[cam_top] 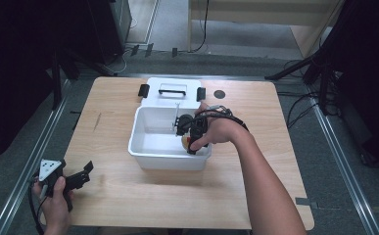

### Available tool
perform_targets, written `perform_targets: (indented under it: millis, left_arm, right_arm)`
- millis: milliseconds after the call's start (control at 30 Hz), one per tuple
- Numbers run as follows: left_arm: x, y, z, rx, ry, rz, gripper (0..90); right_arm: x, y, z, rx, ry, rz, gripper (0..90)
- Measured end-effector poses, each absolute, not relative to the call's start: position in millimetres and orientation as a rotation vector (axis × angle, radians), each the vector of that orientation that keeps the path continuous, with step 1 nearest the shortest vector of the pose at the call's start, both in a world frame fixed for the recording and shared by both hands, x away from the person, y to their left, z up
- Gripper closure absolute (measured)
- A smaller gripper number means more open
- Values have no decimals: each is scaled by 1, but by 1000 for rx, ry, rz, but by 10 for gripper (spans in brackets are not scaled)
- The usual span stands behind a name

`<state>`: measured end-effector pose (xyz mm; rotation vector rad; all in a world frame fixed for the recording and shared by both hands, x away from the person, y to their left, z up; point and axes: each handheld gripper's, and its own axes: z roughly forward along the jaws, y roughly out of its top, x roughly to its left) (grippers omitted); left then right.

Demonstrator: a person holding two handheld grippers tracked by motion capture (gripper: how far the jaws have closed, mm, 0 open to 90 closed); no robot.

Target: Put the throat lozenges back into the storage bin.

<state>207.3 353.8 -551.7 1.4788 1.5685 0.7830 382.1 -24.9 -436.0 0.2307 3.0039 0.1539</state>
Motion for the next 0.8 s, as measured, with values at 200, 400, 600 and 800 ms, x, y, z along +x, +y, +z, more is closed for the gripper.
perform_targets:
  millis: [200,400,600,800]
  left_arm:
    - [207,355,-552,1476,1570,777,0]
    - [207,354,-552,1476,1571,775,0]
    - [208,354,-552,1479,1574,779,0]
    - [208,354,-552,1481,1573,773,0]
  right_arm:
    - [386,-24,-443,241,3018,119,202]
    - [389,-24,-448,270,3024,78,201]
    - [391,-22,-449,305,3014,59,202]
    - [387,-20,-453,246,2963,-13,202]
